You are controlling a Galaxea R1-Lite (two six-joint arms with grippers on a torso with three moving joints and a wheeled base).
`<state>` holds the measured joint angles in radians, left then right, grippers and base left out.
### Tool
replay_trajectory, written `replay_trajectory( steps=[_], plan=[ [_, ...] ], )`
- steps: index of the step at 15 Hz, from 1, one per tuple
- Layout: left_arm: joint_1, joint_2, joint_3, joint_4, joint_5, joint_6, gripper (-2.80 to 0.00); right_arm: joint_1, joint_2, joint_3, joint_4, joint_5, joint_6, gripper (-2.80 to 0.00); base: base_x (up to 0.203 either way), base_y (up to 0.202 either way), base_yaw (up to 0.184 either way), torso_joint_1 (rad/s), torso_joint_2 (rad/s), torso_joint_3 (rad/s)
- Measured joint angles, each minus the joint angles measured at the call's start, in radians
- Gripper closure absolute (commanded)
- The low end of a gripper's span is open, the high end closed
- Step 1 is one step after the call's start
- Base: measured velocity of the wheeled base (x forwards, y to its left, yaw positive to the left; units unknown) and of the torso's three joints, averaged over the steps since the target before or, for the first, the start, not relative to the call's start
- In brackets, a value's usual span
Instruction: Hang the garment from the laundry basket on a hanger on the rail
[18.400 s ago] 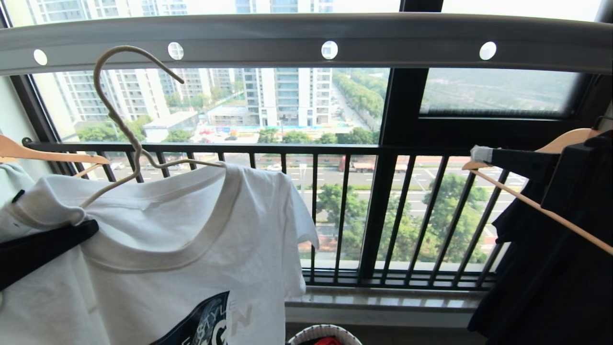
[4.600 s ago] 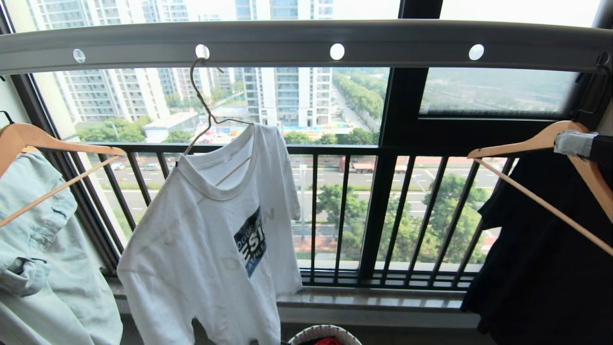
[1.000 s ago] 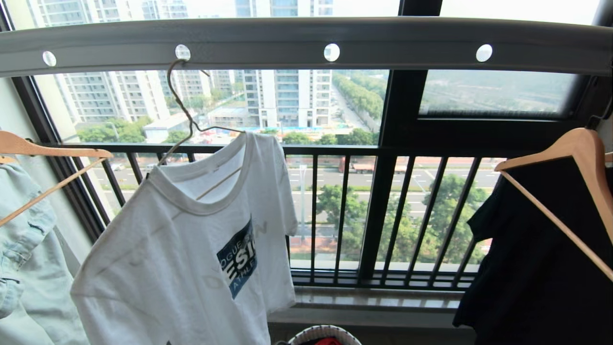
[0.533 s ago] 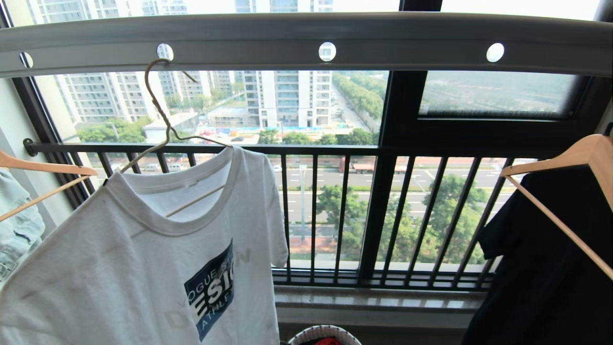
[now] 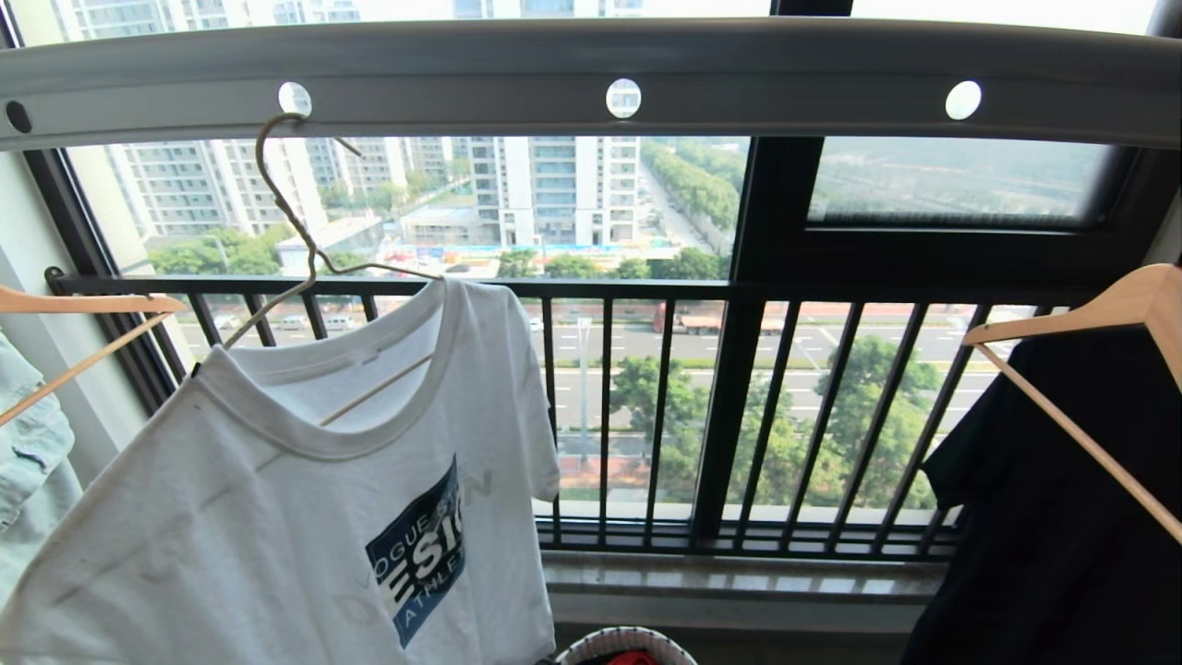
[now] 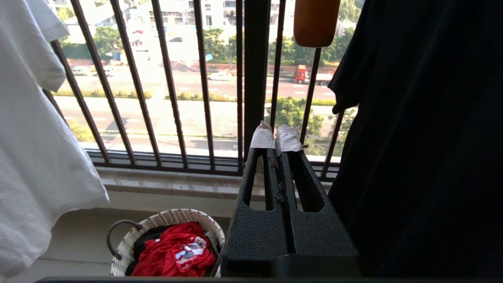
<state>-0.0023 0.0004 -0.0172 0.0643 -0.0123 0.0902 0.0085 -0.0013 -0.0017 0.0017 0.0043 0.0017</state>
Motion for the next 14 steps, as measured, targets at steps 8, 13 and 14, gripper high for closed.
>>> replay_trajectory(
  steps=[8,13,14],
  plan=[
    [-0.001,0.0,0.0,0.0,0.0,0.0,0.0,0.0,0.0,0.0,0.0,0.0,0.0,0.0,0.0,0.0,0.0,0.0,0.0,0.0],
    [0.0,0.0,0.0,0.0,0.0,0.0,0.0,0.0,0.0,0.0,0.0,0.0,0.001,0.0,0.0,0.0,0.0,0.0,0.0,0.0],
    [0.0,0.0,0.0,0.0,0.0,0.0,0.0,0.0,0.0,0.0,0.0,0.0,0.001,0.0,0.0,0.0,0.0,0.0,0.0,0.0]
  ],
)
